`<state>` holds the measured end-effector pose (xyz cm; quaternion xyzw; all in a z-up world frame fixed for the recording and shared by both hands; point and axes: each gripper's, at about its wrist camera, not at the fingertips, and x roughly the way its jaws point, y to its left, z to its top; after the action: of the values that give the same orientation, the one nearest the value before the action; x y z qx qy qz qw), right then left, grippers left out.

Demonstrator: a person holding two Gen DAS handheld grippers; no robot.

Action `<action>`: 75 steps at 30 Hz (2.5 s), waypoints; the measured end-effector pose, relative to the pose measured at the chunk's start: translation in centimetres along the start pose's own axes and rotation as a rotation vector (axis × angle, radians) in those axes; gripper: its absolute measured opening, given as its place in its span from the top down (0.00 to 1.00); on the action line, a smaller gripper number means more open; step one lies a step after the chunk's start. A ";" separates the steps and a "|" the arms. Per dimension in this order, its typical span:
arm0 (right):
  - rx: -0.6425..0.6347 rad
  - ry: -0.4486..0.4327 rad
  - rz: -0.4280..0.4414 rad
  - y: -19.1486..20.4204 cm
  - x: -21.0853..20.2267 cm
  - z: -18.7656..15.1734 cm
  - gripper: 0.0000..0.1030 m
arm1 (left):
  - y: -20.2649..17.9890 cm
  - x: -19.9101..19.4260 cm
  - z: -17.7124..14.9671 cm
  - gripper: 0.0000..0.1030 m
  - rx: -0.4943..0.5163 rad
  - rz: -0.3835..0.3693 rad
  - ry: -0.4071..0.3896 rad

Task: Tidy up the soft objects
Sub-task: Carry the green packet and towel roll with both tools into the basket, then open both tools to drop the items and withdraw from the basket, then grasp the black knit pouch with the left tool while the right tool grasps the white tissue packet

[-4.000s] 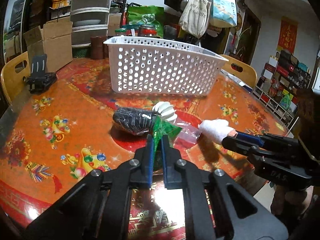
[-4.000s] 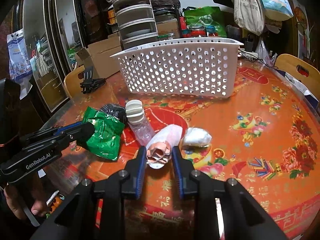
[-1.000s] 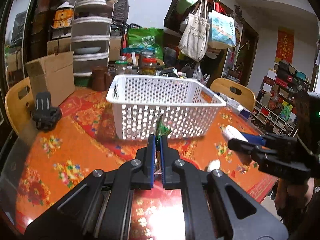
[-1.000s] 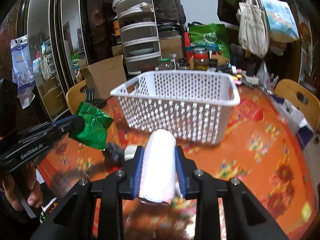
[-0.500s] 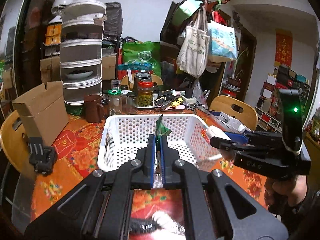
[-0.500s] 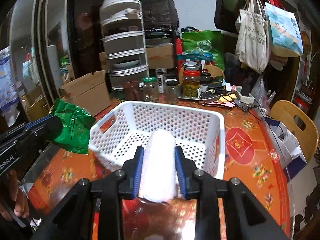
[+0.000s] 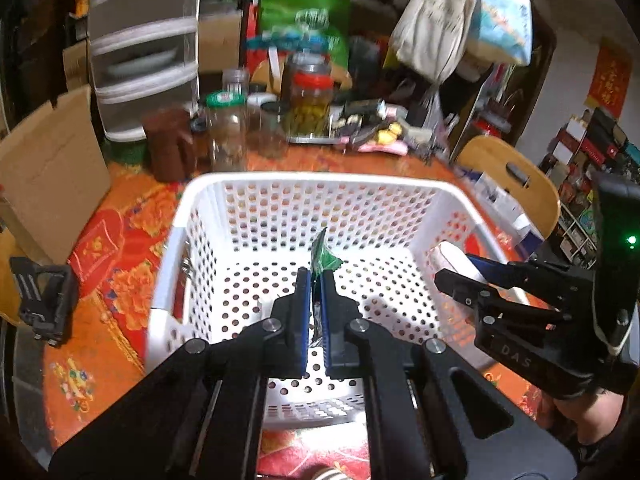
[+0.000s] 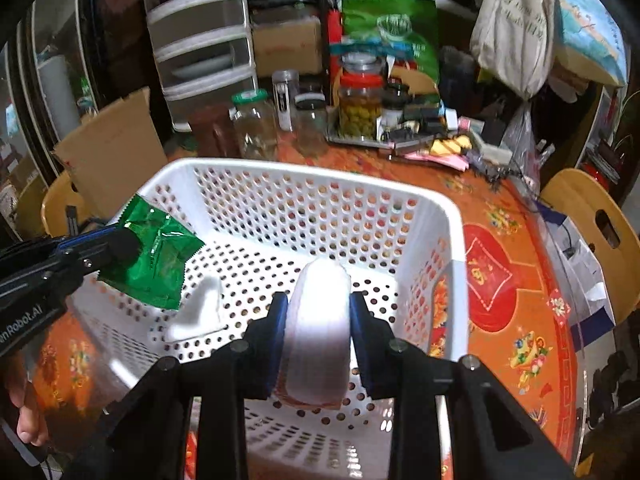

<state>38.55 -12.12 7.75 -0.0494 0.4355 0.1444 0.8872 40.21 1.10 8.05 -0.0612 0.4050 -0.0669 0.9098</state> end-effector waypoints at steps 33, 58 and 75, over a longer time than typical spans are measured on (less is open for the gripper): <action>0.053 -0.180 0.074 -1.5 -8.8 -6.0 0.03 | 1.2 -8.6 -6.1 0.00 0.080 0.003 -0.183; 0.044 -0.114 0.124 2.8 -5.7 -22.4 0.39 | 4.9 -7.8 -24.1 0.05 0.041 0.063 -0.029; -0.005 -0.069 0.134 4.1 -4.4 -22.0 0.61 | 2.7 -2.6 -23.5 0.37 0.111 0.055 0.039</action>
<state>18.11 -13.87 -2.21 -0.0172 0.4065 0.2061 0.8899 21.14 2.86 -6.11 0.0019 0.4200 -0.0653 0.9052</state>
